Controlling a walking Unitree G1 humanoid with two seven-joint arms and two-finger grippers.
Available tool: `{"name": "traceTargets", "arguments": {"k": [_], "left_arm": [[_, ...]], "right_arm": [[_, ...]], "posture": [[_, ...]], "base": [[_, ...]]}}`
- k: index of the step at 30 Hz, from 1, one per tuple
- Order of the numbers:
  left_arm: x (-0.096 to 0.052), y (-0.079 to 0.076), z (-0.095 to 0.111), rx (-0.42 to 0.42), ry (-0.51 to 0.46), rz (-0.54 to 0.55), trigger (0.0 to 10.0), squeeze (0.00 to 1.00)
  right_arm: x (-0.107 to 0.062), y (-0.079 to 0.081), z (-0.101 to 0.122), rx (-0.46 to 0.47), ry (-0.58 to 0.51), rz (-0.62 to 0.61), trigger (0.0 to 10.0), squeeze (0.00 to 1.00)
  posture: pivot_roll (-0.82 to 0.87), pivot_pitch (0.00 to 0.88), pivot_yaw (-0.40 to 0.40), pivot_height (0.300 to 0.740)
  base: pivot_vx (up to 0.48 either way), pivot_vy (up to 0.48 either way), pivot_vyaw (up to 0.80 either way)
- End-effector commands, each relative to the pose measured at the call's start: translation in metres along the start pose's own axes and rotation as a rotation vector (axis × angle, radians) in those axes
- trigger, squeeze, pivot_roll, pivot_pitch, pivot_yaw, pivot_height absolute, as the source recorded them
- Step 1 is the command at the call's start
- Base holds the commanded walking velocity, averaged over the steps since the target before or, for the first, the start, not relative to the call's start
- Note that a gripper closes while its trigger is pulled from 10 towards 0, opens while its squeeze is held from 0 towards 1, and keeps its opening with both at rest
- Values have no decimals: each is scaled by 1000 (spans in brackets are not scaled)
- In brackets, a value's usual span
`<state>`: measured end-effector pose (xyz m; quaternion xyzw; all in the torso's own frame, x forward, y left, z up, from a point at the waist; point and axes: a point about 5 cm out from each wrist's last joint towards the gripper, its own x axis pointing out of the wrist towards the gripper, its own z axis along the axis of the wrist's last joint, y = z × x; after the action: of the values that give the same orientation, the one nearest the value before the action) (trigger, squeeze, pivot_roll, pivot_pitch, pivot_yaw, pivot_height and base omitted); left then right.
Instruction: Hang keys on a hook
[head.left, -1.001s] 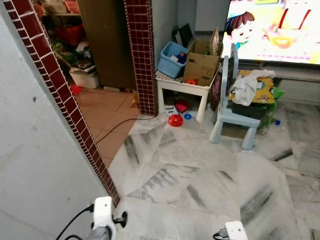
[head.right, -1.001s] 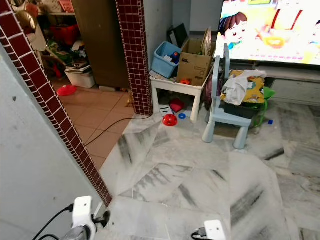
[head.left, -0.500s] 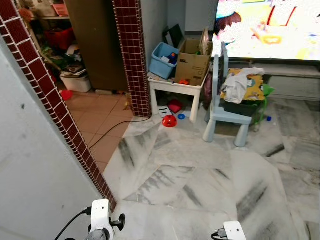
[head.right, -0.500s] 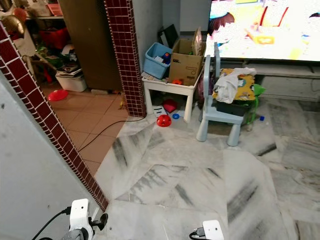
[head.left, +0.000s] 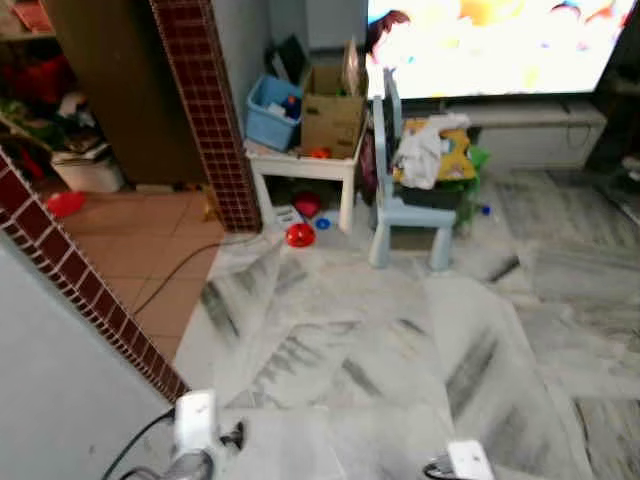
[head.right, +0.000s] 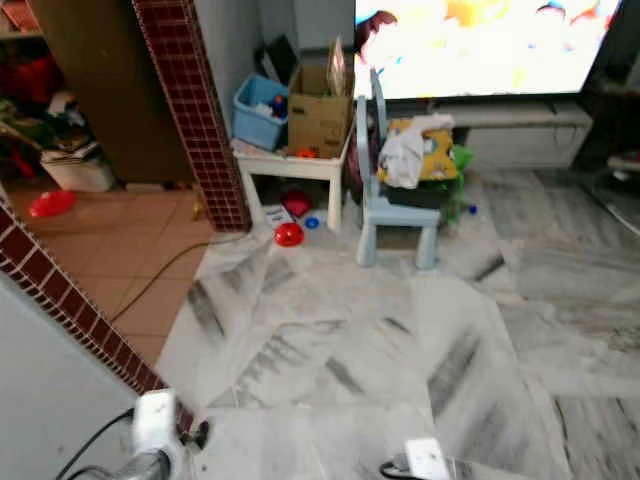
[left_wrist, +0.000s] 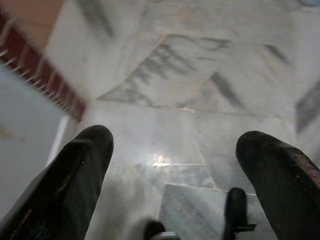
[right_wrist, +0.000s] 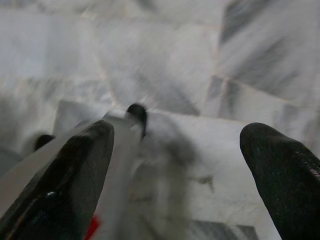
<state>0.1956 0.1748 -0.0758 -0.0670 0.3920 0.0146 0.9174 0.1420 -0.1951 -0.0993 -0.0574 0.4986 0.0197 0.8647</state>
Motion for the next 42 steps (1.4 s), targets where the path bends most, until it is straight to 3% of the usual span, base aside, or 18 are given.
{"name": "traceTargets", "arguments": {"k": [1, 18, 42], "left_arm": [[-3, 14, -1, 15, 8, 33, 10000, 0], [-1, 11, 4, -19, -12, 4, 10000, 0], [1, 8, 9, -18, -24, -17, 10000, 0]], "right_arm": [[0, 8, -5, 6, 11, 21, 10000, 0], [0, 6, 6, 37, -67, 37, 10000, 0], [0, 5, 8, 36, -73, 46, 10000, 0]], "posture": [[-40, 0, 46, 740], [-42, 0, 38, 740], [-47, 0, 39, 740]], "base": [[0, 0, -688], [0, 0, -40], [420, 0, 0]]}}
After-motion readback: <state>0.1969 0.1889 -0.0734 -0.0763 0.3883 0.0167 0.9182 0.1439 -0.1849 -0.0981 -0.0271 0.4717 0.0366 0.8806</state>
